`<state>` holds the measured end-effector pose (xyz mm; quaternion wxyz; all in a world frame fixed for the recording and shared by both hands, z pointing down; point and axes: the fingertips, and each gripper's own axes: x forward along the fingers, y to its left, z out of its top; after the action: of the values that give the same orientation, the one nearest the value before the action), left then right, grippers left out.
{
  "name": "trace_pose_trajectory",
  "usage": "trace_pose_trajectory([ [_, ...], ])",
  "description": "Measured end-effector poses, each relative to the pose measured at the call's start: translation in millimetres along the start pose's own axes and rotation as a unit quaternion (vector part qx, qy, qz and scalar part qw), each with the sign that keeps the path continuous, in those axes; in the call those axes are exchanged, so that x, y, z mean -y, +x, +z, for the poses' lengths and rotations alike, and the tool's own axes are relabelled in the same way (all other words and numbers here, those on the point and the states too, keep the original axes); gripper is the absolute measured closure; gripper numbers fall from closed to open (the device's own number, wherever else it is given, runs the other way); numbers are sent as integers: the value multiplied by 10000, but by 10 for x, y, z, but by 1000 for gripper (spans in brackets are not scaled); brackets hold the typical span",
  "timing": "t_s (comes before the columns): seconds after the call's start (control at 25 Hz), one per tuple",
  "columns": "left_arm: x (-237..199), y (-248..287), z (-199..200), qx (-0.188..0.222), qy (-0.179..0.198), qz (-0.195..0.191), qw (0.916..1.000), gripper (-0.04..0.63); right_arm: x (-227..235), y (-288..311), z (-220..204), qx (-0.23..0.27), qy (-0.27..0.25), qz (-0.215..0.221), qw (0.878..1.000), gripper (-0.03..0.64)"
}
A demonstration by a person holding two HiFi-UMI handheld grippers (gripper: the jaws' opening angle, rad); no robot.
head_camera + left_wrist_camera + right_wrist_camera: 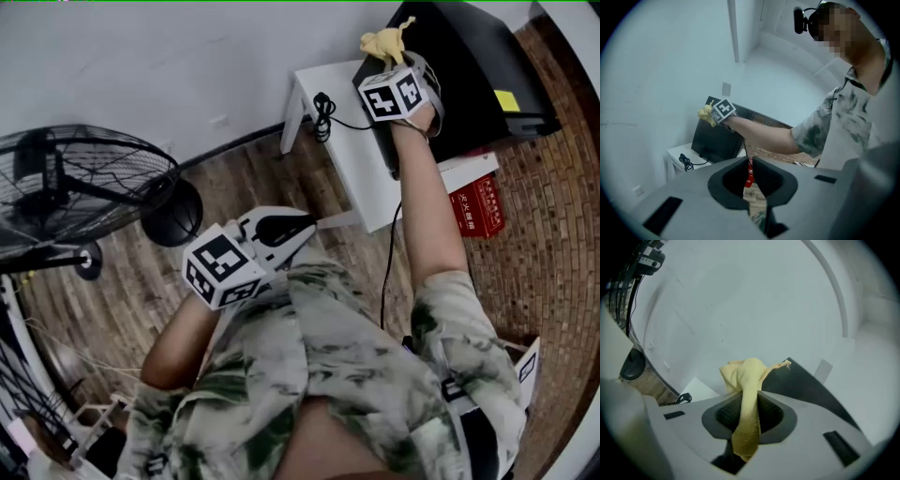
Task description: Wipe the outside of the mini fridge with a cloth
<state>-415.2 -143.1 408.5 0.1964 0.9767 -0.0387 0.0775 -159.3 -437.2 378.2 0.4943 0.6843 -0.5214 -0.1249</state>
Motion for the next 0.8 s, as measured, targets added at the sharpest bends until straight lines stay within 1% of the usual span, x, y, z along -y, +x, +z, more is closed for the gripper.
trace_pose_trajectory([
  [0.2, -11, -53, 42, 112, 20, 96, 9999, 551, 531, -33, 423, 288, -91, -505, 9983, 526],
  [0.28, -24, -68, 53, 141, 6, 161, 9998, 551, 660, 21, 475, 294, -77, -618, 9976, 526],
  [0.36, -41, -66, 50, 159, -14, 210, 9997, 551, 689, 111, 445, 235, -44, -604, 9979, 526],
  [0.52, -84, -95, 14, 185, -67, 321, 9993, 551, 522, 335, 258, -34, -89, -435, 9990, 526],
  [0.8, -184, -118, -21, 145, -184, 536, 9983, 551, -72, 744, -160, -579, -62, 101, 9982, 526],
])
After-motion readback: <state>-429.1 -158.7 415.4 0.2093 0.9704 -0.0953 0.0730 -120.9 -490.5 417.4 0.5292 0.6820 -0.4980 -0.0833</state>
